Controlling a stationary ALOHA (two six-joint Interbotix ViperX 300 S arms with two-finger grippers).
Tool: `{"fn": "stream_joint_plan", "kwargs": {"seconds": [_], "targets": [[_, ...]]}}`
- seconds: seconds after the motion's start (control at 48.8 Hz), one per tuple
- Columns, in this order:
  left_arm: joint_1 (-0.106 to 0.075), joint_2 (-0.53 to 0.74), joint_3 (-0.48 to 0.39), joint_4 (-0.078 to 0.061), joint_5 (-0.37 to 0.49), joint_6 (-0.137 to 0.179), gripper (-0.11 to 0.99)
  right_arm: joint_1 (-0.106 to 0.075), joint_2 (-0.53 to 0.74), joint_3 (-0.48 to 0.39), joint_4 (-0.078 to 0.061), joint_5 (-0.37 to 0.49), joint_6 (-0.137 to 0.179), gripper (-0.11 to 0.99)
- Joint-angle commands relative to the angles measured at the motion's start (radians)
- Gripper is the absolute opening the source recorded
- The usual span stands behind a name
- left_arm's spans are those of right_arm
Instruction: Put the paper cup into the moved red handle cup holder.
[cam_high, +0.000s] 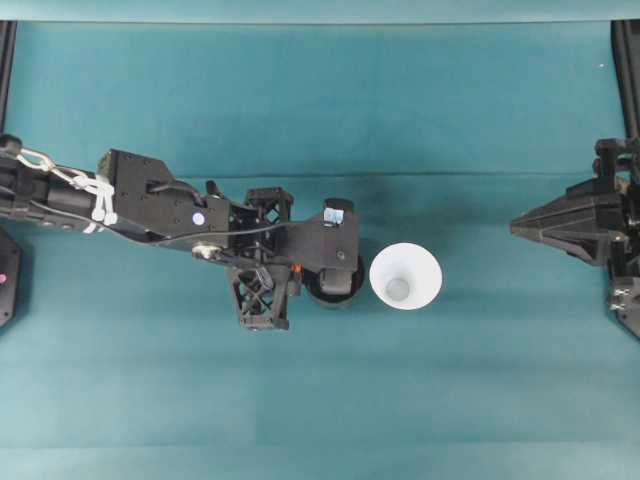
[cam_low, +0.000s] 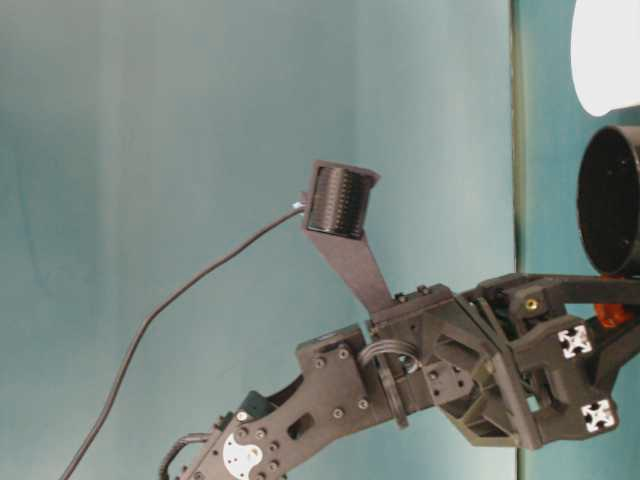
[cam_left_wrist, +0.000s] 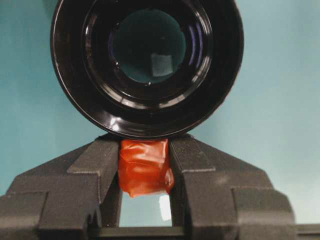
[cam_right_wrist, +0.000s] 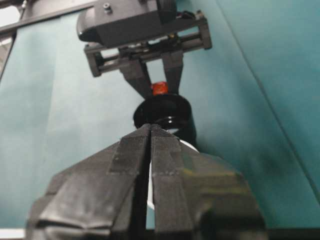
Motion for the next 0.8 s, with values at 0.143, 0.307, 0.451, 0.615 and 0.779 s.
{"fn": "stream_joint_plan", "kwargs": {"seconds": [0.143, 0.307, 0.451, 0.615, 0.779], "targets": [[-0.003, -0.005, 0.006, 0.002, -0.005, -0.002, 0.26, -0.002, 0.005, -0.006, 0.003, -0.008, 0.008, -0.09], [-0.003, -0.003, 0.006, 0.002, -0.015, -0.003, 0.26, -0.002, 0.006, -0.006, 0.003, -0.008, 0.008, -0.09], [-0.002, -0.003, 0.009, 0.002, -0.029, -0.005, 0.26, -0.002, 0.006, -0.003, 0.002, -0.006, 0.008, -0.09], [0.0, -0.003, 0.015, 0.005, -0.029, -0.008, 0.26, -0.002, 0.006, -0.003, 0.002, -0.006, 0.008, -0.09], [0.0, -0.005, 0.017, 0.002, -0.048, -0.009, 0.58, -0.002, 0.006, -0.002, 0.003, -0.008, 0.008, -0.09]]}}
